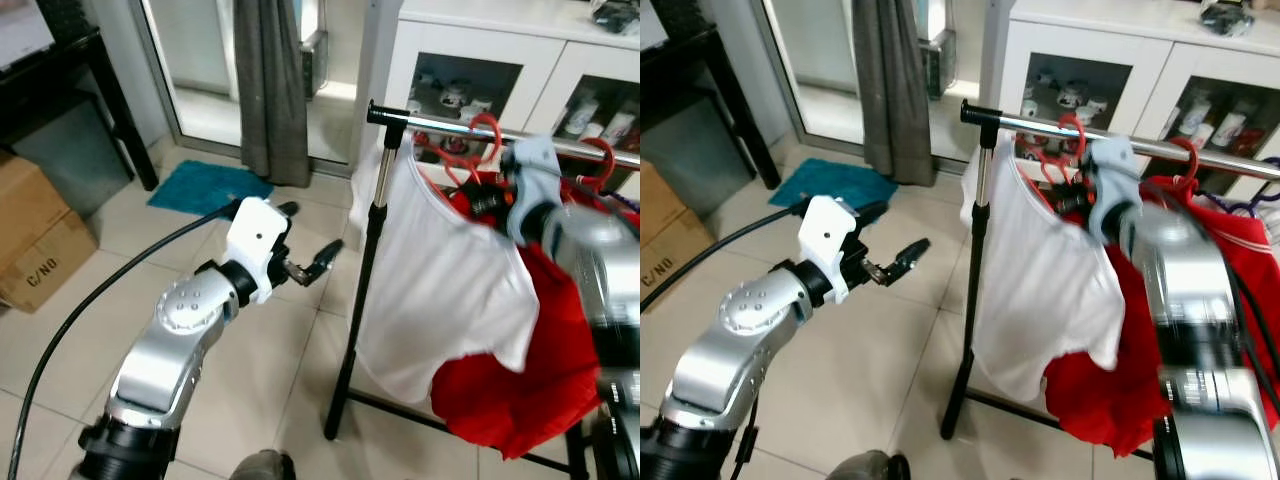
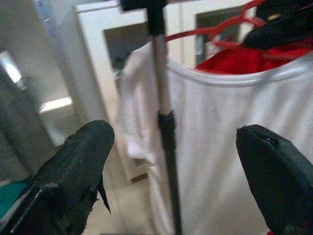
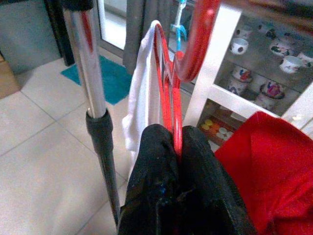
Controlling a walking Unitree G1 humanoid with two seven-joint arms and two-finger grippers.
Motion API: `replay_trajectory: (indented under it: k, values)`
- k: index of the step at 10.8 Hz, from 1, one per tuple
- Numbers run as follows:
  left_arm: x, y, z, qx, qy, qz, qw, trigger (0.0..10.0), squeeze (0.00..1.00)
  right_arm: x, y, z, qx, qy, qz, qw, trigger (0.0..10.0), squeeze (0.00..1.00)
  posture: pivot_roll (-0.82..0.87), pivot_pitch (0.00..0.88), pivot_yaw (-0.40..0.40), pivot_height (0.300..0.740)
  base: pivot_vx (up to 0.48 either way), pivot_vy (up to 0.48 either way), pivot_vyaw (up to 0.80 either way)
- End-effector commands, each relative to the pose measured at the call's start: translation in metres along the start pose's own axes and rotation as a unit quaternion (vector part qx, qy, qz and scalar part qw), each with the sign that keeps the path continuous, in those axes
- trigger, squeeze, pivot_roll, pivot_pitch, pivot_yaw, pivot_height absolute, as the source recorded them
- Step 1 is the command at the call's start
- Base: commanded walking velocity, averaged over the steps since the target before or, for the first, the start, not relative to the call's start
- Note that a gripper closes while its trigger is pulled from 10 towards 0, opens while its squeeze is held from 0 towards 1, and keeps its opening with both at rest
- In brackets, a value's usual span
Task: Hang hanger
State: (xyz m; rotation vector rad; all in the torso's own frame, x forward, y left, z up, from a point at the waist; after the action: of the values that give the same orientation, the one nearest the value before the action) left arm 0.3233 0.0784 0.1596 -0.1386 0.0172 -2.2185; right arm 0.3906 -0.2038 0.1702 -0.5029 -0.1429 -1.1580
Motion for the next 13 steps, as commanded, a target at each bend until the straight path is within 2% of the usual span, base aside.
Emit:
replay_trajectory:
  k: [1, 2, 4, 5, 7, 9, 13]
  values:
    - [-0.005, -0.003, 0.001, 0.006, 0.002, 0.022, 1.000, 10.0, 0.00, 0.005, -0.009, 0.014, 0.024, -0.003, -0.021, 0.999, 0.0, 0.00, 0.02, 0.026, -0.001, 0.740, 0.000, 0.000, 0.00]
    - [-0.007, -0.003, 0.001, 0.009, -0.001, 0.028, 1.000, 10.0, 0.00, 0.004, -0.012, 0.014, 0.027, -0.002, -0.027, 0.999, 0.0, 0.00, 0.02, 0.026, -0.001, 0.740, 0.000, 0.000, 0.00]
    - [-0.008, 0.002, -0.005, 0.010, -0.006, 0.041, 0.999, 10.0, 0.00, -0.001, -0.032, 0.010, 0.053, 0.021, -0.091, 0.994, 0.0, 0.00, 0.00, 0.019, 0.015, 0.740, 0.000, 0.000, 0.00]
    - [-0.008, 0.004, -0.006, 0.009, -0.005, 0.042, 0.999, 10.0, 0.00, -0.004, -0.036, 0.007, 0.055, 0.033, -0.102, 0.993, 0.0, 0.00, 0.00, 0.015, 0.020, 0.740, 0.000, 0.000, 0.00]
    - [-0.007, 0.011, -0.003, 0.013, -0.005, 0.038, 0.999, 10.0, 0.00, -0.017, -0.049, -0.009, 0.050, 0.067, -0.138, 0.987, 0.0, 0.00, -0.02, 0.016, 0.053, 0.740, -0.285, 0.000, 0.00]
    - [-0.001, 0.016, -0.006, 0.003, -0.004, 0.016, 1.000, 10.0, 0.00, -0.030, -0.052, -0.017, 0.039, 0.068, -0.143, 0.987, 0.0, 0.00, -0.03, 0.015, 0.085, 0.740, -0.281, 0.000, 0.00]
    - [-0.003, 0.020, -0.006, 0.000, -0.001, 0.015, 1.000, 10.0, 0.00, -0.039, -0.052, -0.014, 0.040, 0.072, -0.141, 0.987, 0.0, 0.00, -0.02, 0.012, 0.083, 0.740, -0.217, 0.000, 0.00]
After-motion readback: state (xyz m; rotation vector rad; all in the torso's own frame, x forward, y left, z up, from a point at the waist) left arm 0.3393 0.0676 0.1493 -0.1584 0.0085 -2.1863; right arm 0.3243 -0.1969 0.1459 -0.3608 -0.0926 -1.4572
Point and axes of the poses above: a point about 5 cm out from each wrist's last joint towards the gripper, its own y axis pointing out of the wrist towards the gripper, its own z axis along the axis of the wrist's last joint, x = y × z, the point moved 6 cm from there along y, pointing out of the wrist towards the gripper, and after that the axes turned 15 degrees about -y, right-handed, at the moved point
